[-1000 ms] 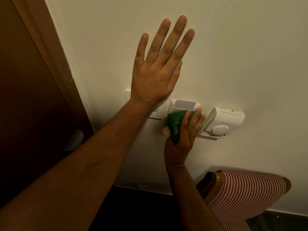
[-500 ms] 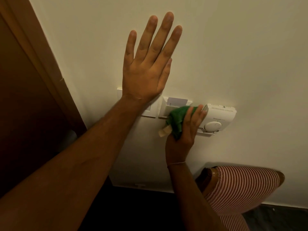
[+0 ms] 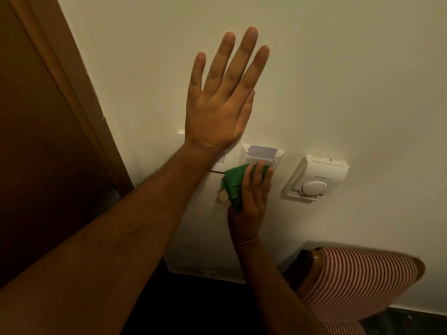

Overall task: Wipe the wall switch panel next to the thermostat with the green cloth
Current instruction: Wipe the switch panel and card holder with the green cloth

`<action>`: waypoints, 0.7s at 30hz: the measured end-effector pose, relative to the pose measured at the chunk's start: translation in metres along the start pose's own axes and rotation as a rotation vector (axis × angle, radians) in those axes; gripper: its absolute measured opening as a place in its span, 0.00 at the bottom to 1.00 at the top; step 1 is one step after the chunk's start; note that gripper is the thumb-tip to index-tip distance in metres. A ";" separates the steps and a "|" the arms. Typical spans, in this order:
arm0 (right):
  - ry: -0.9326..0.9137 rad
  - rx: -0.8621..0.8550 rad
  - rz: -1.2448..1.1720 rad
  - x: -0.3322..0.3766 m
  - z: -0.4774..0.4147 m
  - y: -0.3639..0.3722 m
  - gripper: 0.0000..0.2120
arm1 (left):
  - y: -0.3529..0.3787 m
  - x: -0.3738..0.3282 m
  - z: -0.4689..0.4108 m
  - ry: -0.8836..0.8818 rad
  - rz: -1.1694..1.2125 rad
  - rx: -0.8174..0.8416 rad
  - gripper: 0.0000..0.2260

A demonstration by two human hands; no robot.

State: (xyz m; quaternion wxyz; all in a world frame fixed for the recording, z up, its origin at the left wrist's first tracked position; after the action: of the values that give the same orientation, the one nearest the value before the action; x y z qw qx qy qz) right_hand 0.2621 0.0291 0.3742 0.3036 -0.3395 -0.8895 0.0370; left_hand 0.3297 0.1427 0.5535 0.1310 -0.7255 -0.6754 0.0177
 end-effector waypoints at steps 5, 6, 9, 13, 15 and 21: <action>-0.094 0.012 0.026 0.016 -0.010 0.010 0.26 | -0.001 -0.004 0.002 0.021 -0.007 0.022 0.29; -0.108 0.004 0.024 0.017 -0.014 0.009 0.28 | 0.000 -0.004 0.002 0.017 -0.010 0.014 0.29; -0.133 0.003 0.043 0.020 -0.026 0.004 0.31 | 0.001 -0.002 0.001 -0.019 -0.002 0.004 0.27; -0.070 -0.068 0.022 0.002 -0.023 -0.020 0.25 | 0.002 -0.001 0.001 -0.033 -0.019 0.025 0.26; 0.012 -0.134 -0.005 -0.012 -0.022 -0.032 0.24 | 0.001 -0.002 0.001 -0.031 -0.031 0.022 0.25; -0.051 -0.027 0.018 -0.016 0.002 -0.026 0.22 | -0.001 0.000 -0.002 -0.030 -0.045 0.016 0.26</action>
State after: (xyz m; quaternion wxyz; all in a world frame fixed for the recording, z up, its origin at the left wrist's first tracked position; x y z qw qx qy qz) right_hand 0.2558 -0.0004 0.3716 0.2759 -0.3503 -0.8943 0.0364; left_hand 0.3288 0.1421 0.5558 0.1269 -0.7087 -0.6933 0.0309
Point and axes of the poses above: each hand's wrist, its own z-axis away from the middle knuckle, its own y-axis out of the palm, x = y × z, the point moved 6 cm from there along -z, towards the middle knuckle, and after that the axes turned 11 degrees about -z, right-handed, at the moved point
